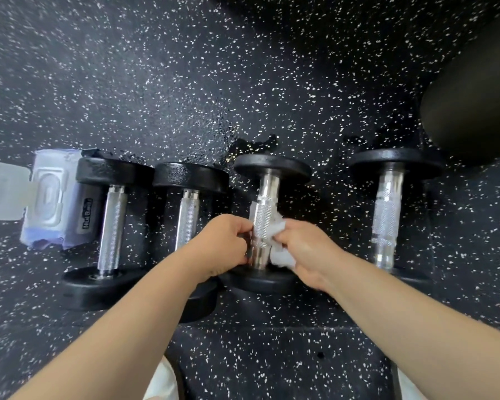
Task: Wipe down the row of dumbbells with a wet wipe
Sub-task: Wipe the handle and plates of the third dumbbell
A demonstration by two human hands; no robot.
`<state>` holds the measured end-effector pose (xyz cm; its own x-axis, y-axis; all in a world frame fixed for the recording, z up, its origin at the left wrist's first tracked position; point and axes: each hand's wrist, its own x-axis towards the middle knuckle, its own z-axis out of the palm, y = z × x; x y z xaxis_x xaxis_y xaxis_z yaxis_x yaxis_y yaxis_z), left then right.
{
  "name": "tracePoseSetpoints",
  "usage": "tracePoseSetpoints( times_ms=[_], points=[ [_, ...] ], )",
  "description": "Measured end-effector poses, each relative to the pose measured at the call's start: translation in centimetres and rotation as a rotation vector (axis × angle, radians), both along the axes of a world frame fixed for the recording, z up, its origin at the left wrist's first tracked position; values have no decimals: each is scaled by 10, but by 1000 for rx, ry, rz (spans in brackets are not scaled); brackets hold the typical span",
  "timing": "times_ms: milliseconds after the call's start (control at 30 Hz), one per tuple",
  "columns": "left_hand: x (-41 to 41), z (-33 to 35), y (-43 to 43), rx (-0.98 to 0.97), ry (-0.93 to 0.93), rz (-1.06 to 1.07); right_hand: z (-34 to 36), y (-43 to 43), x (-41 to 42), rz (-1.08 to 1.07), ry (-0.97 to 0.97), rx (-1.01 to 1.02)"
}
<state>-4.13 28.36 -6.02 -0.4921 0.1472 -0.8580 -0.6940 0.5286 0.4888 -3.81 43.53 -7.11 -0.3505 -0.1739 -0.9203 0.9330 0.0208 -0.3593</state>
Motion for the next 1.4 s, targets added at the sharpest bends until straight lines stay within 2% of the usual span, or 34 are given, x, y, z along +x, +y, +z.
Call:
tracePoseSetpoints(
  times_ms=[133, 267, 367, 467, 567, 767, 900, 1000, 1067, 1200, 1267, 1400],
  points=[
    [-1, 2, 0, -23, -3, -20, -5, -2, -8, -3, -67, -26],
    [-2, 3, 3, -52, 15, -55, -1, -1, -51, -315, 3, -58],
    [-2, 2, 8, -107, 37, -52, 2, -1, -49, -374, 36, -43],
    [-8, 4, 20, -171, 83, 33, 10, 6, -37, -368, 64, 26],
    [-11, -2, 35, -152, 53, 139, 13, 20, -43, -412, 82, -22],
    [-9, -20, 60, -202, 84, 384, 15, 35, -43, -550, -50, 58],
    [-1, -21, 68, -206, 131, 425, 23, 39, -43, -656, -80, -34],
    [0, -12, 76, -184, 201, 417, 43, 44, -63, -900, -57, -308],
    [-3, -6, 81, -170, 247, 397, 54, 45, -79, -992, -69, -396],
    [-7, 10, 89, -67, 232, 447, 57, 34, -82, -1085, -93, -495],
    [-6, 18, 93, -5, 201, 467, 52, 33, -81, -1119, -91, -445],
    [-10, 19, 93, 7, 226, 476, 70, 46, -80, -1057, -25, -513]
  ],
)
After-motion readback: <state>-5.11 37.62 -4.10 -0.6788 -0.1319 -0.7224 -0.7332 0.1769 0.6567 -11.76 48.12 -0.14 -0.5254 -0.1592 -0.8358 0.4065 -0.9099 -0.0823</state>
